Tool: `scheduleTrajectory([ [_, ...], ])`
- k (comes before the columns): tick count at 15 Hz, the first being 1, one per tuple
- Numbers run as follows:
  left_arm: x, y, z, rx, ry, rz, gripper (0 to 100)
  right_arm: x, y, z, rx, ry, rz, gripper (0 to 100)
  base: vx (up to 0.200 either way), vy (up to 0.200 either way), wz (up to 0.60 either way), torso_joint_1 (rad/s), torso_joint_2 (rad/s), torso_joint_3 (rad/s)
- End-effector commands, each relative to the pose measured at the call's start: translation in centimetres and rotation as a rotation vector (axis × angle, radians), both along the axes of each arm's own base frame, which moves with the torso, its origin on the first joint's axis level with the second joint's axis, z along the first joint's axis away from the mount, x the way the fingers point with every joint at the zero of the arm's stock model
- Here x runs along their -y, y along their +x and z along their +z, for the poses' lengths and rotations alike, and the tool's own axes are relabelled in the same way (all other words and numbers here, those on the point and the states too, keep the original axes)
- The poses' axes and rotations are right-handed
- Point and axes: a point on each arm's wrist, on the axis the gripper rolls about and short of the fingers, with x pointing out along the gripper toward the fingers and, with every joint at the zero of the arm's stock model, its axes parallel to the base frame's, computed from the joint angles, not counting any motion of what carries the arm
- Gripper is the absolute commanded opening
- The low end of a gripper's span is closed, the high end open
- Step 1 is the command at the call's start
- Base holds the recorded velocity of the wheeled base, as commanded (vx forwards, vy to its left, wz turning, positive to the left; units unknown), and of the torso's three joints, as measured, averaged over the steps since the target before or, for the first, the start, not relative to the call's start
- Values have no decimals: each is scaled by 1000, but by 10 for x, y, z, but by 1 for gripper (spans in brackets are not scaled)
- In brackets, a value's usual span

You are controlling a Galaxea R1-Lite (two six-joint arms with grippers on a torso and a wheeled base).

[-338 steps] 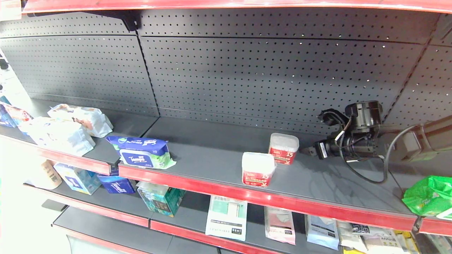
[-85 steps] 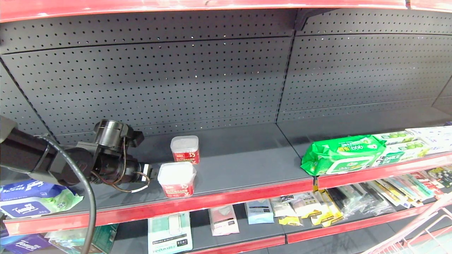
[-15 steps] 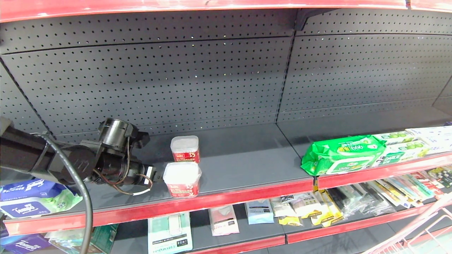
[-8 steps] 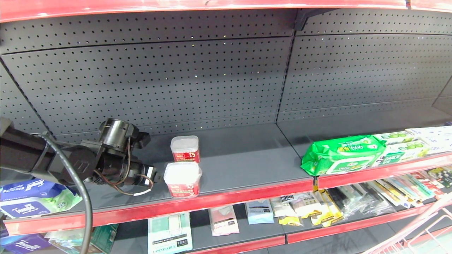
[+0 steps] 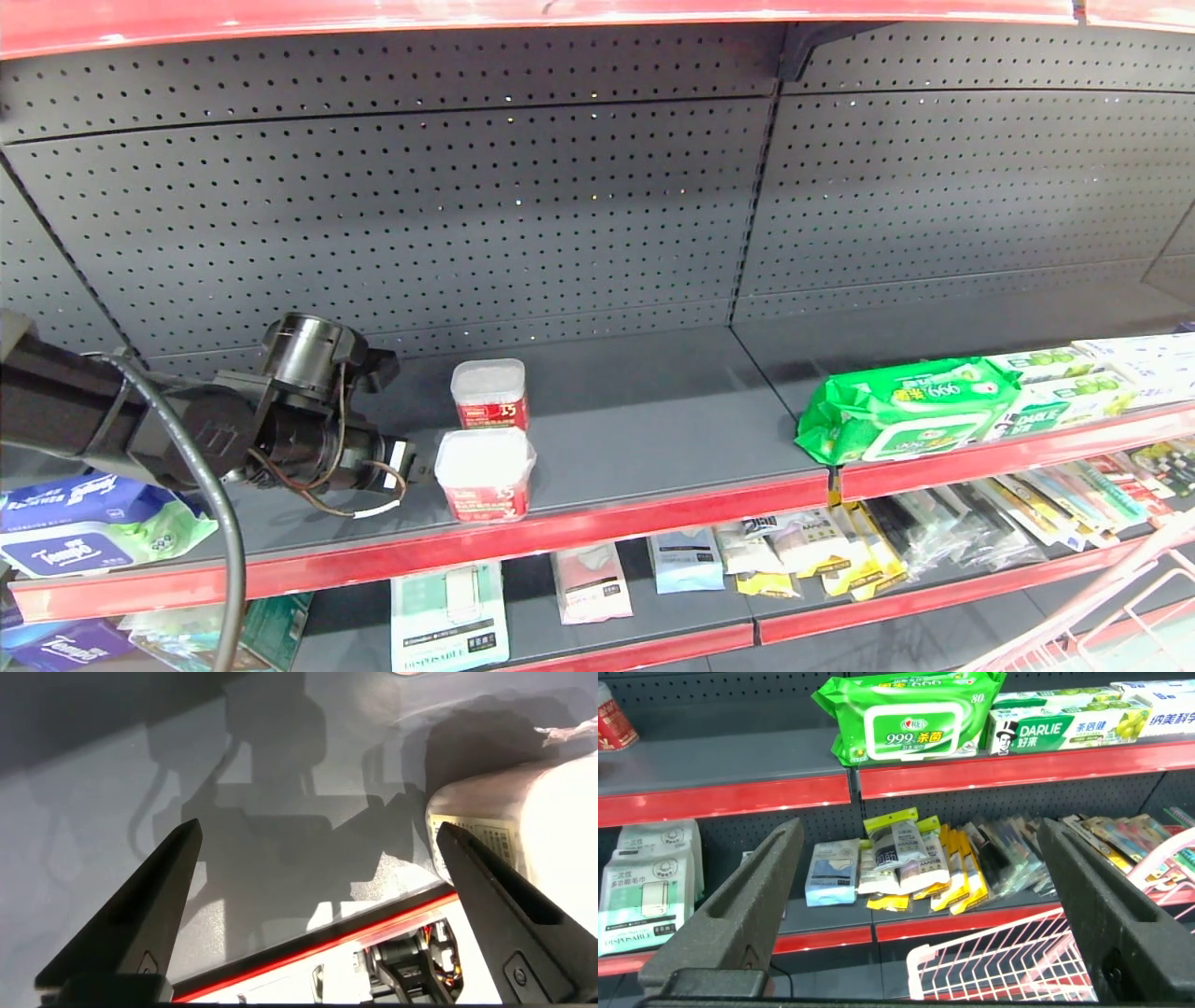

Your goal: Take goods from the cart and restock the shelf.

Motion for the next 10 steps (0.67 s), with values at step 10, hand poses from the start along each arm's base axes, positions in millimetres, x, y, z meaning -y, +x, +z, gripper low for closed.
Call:
scheduleTrajectory([
  [10, -66, -67, 101, 365, 48, 127, 100, 0, 0, 0, -1, 0, 1, 100, 0, 0, 0, 0, 0, 0],
])
